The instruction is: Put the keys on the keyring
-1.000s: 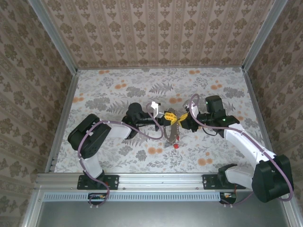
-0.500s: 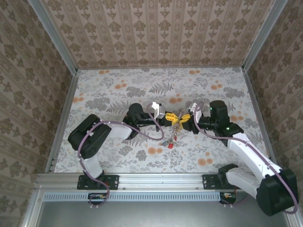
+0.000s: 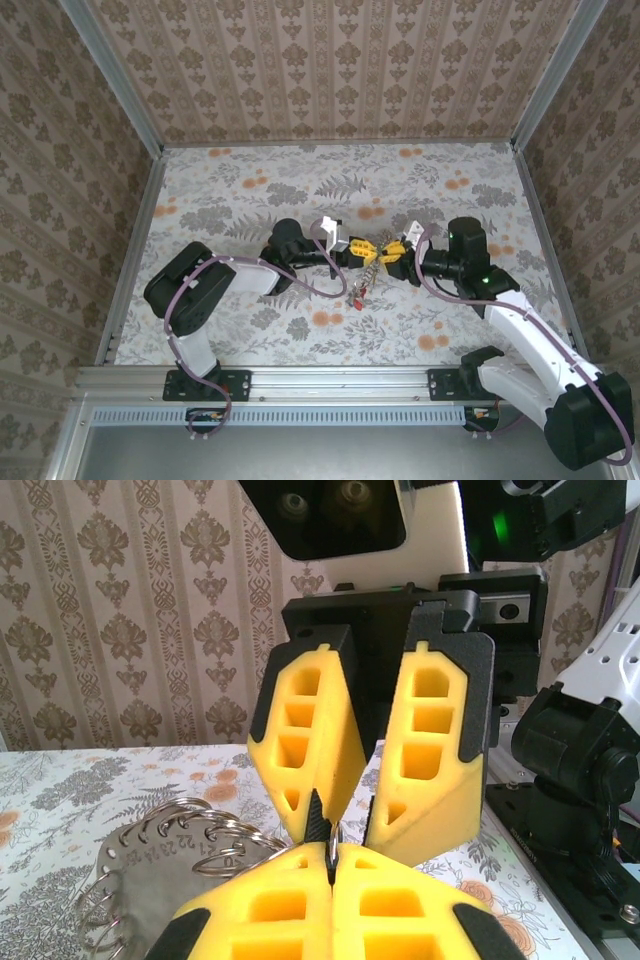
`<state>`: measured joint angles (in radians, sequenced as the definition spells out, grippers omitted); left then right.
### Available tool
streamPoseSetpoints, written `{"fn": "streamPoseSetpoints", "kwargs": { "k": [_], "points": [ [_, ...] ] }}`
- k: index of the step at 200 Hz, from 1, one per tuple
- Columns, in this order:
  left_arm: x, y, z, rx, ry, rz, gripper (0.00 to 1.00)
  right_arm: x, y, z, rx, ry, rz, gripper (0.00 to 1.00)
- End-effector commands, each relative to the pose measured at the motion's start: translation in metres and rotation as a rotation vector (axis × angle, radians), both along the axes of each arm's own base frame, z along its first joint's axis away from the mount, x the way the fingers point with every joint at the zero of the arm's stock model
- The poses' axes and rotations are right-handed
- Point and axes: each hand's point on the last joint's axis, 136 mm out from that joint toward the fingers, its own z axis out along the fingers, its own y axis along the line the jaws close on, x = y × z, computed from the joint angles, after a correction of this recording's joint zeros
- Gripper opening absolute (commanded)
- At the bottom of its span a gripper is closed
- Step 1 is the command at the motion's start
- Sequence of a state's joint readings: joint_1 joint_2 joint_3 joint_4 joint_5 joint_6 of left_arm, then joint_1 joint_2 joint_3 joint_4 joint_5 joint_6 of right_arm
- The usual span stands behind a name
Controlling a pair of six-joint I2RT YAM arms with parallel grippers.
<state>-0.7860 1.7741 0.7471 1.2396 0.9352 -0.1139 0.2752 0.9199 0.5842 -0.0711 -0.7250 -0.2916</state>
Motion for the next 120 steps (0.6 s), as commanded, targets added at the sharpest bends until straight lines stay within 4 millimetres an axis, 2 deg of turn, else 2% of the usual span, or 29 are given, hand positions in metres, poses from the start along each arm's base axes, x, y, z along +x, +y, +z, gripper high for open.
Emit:
{"fn": "streamPoseSetpoints", "kwargs": {
  "k": [1,35,57,75,85,120],
  "points": [
    [-0.004,-0.003,0.024,-0.062,-0.044,-0.023,0.00,-0.005,-0.006,-0.008,-0.017,-0.003,-0.025,0.27],
    [-0.003,-0.004,0.027,-0.068,-0.045,-0.024,0.00,-0.006,-0.006,-0.016,-0.003,0.015,-0.037,0.32],
    [-0.003,-0.004,0.028,-0.069,-0.043,-0.028,0.00,0.000,-0.010,-0.022,-0.023,0.013,-0.074,0.33],
    [-0.003,-0.004,0.030,-0.071,-0.045,-0.030,0.00,0.005,-0.013,-0.030,-0.061,-0.003,-0.098,0.42],
    [-0.003,-0.004,0.030,-0.071,-0.043,-0.030,0.00,0.006,-0.013,-0.033,-0.081,-0.009,-0.095,0.43],
    [-0.004,-0.003,0.030,-0.070,-0.040,-0.029,0.00,0.000,0.006,-0.040,-0.112,-0.040,-0.027,0.43]
  ]
}}
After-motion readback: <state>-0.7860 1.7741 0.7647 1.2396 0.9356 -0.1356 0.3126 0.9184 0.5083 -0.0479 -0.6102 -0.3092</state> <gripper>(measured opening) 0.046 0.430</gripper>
